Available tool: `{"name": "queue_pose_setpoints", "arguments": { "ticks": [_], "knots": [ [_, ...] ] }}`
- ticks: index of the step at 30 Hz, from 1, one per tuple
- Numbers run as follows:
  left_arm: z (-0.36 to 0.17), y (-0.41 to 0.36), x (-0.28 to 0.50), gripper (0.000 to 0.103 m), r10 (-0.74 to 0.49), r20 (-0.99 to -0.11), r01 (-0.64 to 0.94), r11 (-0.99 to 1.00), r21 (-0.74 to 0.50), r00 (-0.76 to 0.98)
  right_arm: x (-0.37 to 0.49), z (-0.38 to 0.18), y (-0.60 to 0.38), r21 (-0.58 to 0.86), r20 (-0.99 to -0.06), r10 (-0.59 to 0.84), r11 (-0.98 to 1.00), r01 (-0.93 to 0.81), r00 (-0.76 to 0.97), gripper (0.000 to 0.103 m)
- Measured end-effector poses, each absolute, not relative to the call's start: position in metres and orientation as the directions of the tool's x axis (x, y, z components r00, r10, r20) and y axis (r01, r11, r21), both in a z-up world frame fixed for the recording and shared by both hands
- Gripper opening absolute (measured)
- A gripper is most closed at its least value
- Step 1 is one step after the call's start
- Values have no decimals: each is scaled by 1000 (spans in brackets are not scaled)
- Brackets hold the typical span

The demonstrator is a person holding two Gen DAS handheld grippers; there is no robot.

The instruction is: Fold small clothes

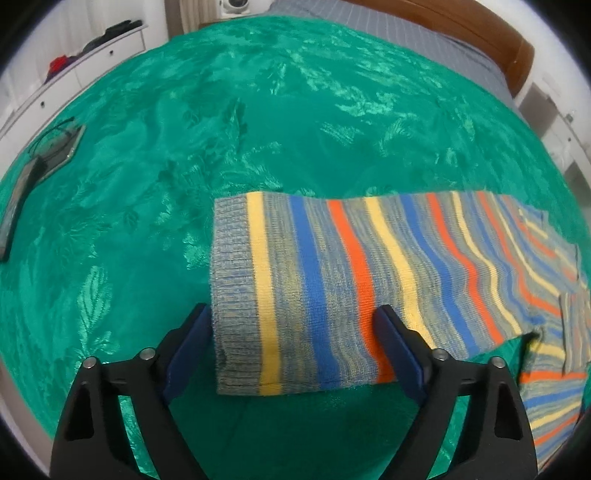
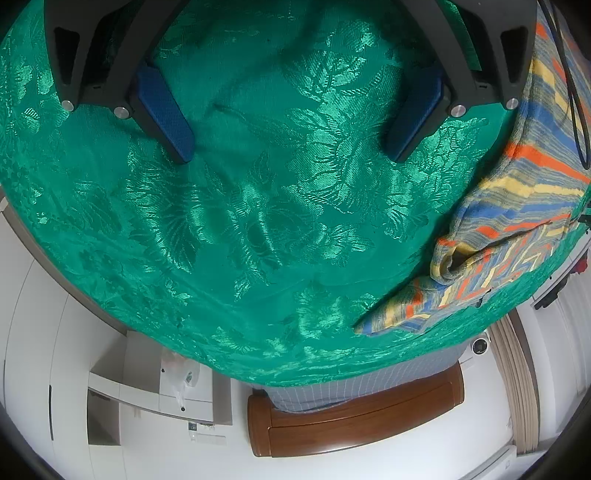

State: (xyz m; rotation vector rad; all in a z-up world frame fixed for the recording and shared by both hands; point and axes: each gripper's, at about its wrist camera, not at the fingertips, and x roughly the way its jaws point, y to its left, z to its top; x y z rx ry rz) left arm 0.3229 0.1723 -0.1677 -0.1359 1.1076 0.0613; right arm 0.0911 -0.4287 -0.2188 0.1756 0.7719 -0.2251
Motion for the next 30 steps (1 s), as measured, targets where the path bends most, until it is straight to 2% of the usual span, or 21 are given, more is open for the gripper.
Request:
{"name": "queue_pose_setpoints", "arguments": {
  "ticks": [2,3,4,8,12,16,18,21,23,24,25,29,30],
  "knots": [
    [-166,174,324,65,-20,-891,-124,989,-85,453,90,-218,-429,75,-704,-137,962,264,697,103],
    [-165,175,323,29,-18,-891,-127,988,-85,454,90,-218,-429,75,-703,-137,962,264,698,103],
    [-161,177,324,5,-28,-891,-127,987,-96,453,90,-218,-429,75,-702,-136,962,263,699,103],
    [-127,167,324,5,-61,-852,-90,988,-126,519,88,-218,-430,78,-698,-135,962,262,703,103],
    [-60,102,315,5,-155,-771,83,988,-132,618,86,-218,-430,80,-691,-136,962,262,710,103],
    [-8,-1,293,5,-292,-694,313,944,-100,659,84,-218,-430,82,-688,-134,962,260,714,103],
    [-2,-54,280,5,-362,-679,413,906,-95,638,83,-218,-431,84,-687,-133,962,260,715,103],
    [-24,-126,263,8,-420,-690,524,849,-69,589,83,-218,-431,84,-687,-133,962,260,715,103],
    [-55,-165,255,24,-423,-742,582,811,-55,520,84,-218,-431,84,-687,-133,962,259,714,103],
    [-70,-176,251,55,-394,-769,581,813,-35,504,83,-218,-431,84,-687,-133,962,259,714,103],
    [-85,-179,247,73,-353,-791,563,826,-13,500,83,-218,-431,84,-687,-132,962,259,714,103],
    [-105,-129,231,76,-368,-795,522,850,-78,481,83,-218,-431,87,-686,-130,962,258,716,103],
    [-106,-116,231,83,-354,-793,503,861,-71,496,82,-218,-431,87,-685,-130,962,257,717,103]
  ]
}}
